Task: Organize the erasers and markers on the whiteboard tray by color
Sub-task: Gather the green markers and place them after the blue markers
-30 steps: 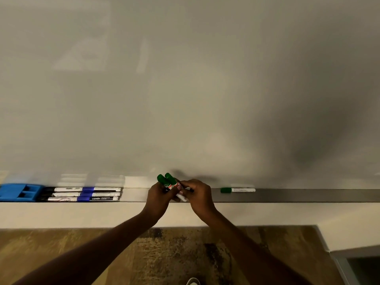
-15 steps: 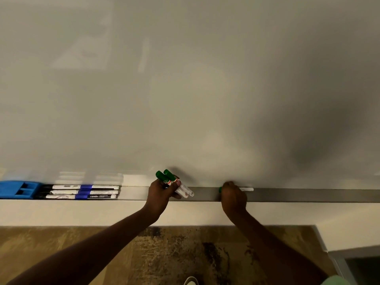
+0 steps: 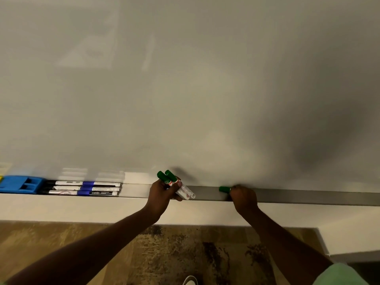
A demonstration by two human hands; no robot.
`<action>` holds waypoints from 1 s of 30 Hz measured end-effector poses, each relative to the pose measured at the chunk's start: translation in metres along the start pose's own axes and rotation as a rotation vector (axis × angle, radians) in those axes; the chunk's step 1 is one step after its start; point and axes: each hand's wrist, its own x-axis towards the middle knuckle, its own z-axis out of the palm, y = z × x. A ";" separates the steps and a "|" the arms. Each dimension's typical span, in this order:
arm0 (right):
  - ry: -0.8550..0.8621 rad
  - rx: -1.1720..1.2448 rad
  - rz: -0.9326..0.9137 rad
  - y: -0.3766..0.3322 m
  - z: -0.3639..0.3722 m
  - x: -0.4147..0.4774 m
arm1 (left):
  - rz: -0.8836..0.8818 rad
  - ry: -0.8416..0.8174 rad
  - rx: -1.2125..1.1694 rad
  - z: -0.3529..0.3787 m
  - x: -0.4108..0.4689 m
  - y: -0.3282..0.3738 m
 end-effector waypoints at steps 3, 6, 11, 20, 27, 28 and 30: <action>0.013 0.036 -0.057 -0.001 -0.006 0.003 | 0.002 0.001 -0.006 0.000 -0.002 0.000; 0.201 0.112 -0.110 -0.009 -0.013 0.003 | 0.003 0.006 0.002 0.000 -0.003 0.000; 0.469 0.568 -0.227 -0.056 -0.037 0.000 | 0.001 0.003 0.007 -0.001 -0.002 0.003; 0.425 1.241 -0.287 -0.105 -0.074 -0.012 | 0.045 0.021 0.008 -0.008 -0.003 0.022; 0.372 1.264 -0.330 -0.118 -0.086 -0.013 | 0.054 -0.028 0.016 -0.013 -0.004 0.029; 0.369 1.281 -0.334 -0.120 -0.088 -0.014 | 0.052 -0.024 0.019 -0.014 -0.004 0.029; 0.357 1.303 -0.337 -0.123 -0.091 -0.015 | 0.043 -0.017 0.025 -0.015 -0.004 0.029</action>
